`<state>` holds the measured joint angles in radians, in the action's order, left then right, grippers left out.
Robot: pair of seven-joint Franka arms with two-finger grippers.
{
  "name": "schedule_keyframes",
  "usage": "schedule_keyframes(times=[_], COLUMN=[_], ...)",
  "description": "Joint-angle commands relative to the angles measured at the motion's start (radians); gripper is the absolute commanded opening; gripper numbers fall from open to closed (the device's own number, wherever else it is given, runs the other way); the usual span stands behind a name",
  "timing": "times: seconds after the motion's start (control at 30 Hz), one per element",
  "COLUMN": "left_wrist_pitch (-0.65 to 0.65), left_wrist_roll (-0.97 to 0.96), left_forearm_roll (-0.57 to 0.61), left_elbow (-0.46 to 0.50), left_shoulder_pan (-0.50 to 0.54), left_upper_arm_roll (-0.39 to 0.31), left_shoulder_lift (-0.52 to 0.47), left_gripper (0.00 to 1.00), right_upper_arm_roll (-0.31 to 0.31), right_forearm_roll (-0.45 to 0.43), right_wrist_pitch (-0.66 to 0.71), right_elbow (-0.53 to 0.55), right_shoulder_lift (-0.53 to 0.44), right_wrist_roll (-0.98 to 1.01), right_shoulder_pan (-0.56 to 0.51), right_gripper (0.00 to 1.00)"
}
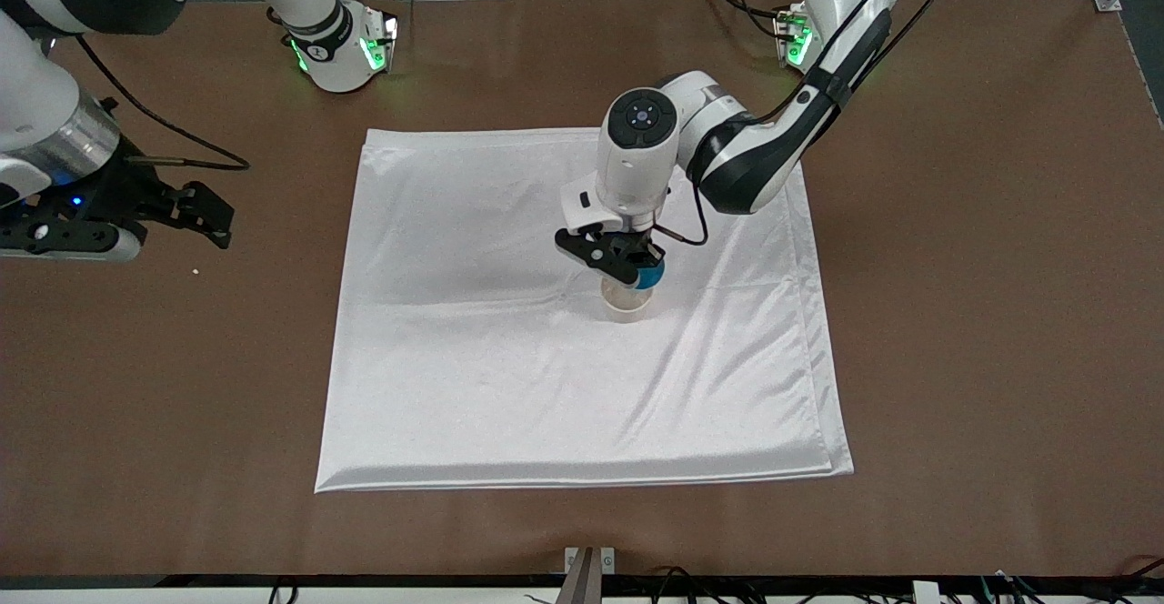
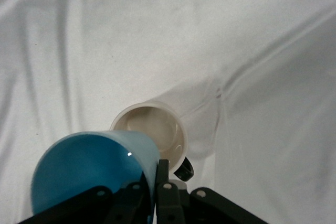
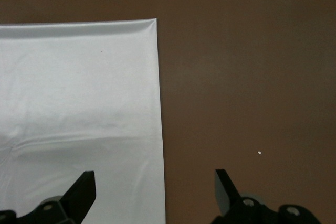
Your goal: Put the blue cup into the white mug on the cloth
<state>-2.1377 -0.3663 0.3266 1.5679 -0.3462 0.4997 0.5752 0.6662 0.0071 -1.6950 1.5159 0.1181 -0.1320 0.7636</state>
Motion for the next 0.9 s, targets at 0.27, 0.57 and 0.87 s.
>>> schedule_keyframes(times=[0.27,0.57,0.87], left_wrist_pitch=[-0.08,-0.126,-0.126], left_wrist_roll=[-0.022,-0.055,-0.059], left_forearm_roll=[0.043,0.035,0.035], left_elbow=[-0.035,-0.037,-0.035], left_shoulder_pan=[-0.083,-0.178,-0.177], left_upper_arm_roll=[-0.093,-0.19,-0.188], left_shoulder_lift=[0.083,0.1,0.091], left_gripper=[0.0,0.0,1.0], right_upper_arm_roll=[0.0,0.0,-0.008], right_forearm_roll=[0.013,0.011,0.013], right_wrist_pitch=[-0.086,-0.086,-0.092], right_elbow=[0.148,0.148,0.144], right_shoulder_lift=[-0.081,-0.08,-0.068], right_wrist_roll=[0.054,0.054,0.054], right_shoulder_pan=[-0.033,-0.027,-0.038], right_gripper=[1.0,1.0,1.0])
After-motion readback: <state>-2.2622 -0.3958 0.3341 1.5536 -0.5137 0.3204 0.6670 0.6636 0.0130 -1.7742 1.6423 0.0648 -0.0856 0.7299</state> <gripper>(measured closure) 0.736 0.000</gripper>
